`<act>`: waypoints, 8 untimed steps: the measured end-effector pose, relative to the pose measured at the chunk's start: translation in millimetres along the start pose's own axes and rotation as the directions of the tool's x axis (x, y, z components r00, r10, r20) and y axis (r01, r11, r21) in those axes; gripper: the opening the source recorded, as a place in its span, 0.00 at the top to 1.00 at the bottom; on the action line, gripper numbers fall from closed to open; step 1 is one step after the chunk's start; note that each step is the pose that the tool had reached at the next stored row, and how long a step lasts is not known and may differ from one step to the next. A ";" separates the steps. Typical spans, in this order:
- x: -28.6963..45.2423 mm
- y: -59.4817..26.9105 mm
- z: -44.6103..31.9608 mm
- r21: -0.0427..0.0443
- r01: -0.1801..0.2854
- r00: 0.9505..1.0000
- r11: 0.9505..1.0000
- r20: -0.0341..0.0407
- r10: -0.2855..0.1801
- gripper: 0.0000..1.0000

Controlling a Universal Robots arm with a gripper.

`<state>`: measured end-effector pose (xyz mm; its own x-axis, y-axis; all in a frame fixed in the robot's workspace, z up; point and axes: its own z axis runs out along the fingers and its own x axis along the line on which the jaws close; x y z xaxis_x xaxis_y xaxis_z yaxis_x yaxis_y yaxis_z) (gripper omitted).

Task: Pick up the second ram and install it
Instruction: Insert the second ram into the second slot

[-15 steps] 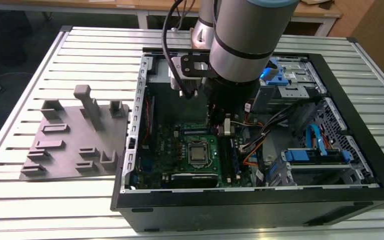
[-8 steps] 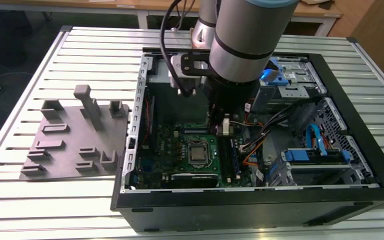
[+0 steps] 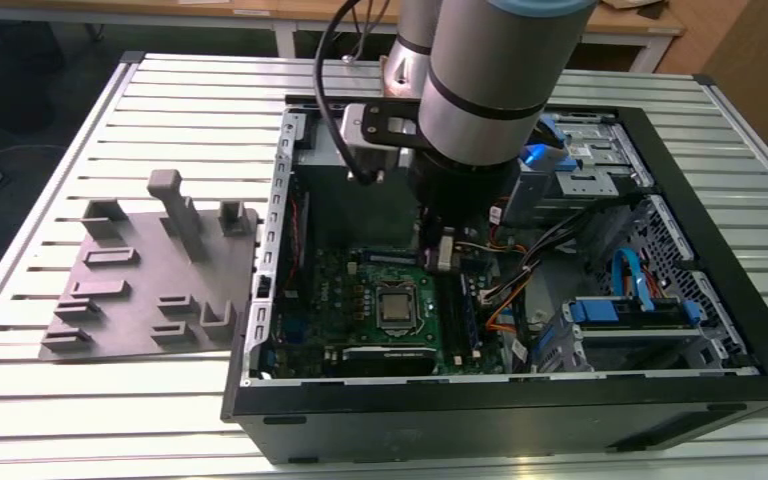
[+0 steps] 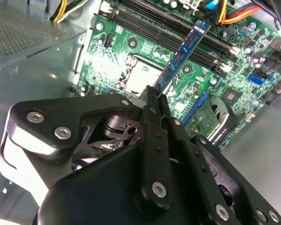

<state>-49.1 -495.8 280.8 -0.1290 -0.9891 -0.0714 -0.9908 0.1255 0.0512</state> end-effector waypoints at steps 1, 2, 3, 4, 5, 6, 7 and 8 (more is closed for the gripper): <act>0.0 0.0 0.1 0.001 -0.015 1.000 1.000 0.001 0.015 0.86; 0.0 0.0 0.1 0.002 -0.030 1.000 1.000 0.002 0.030 0.86; 0.0 0.0 0.1 0.003 -0.045 0.999 0.999 0.002 0.045 0.86; 0.0 0.0 0.2 0.004 -0.058 0.998 0.998 0.003 0.058 0.86; 0.0 0.0 0.3 0.005 -0.073 0.997 0.997 0.004 0.073 0.86; 0.0 0.0 0.3 0.006 -0.086 0.996 0.996 0.005 0.086 0.86; 0.0 0.0 0.3 0.007 -0.100 0.995 0.995 0.005 0.099 0.86; 0.0 0.0 0.4 0.008 -0.113 0.994 0.994 0.006 0.113 0.86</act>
<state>-49.1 -495.8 280.4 -0.2399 -0.9682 -0.0714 -0.9702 0.2367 0.0512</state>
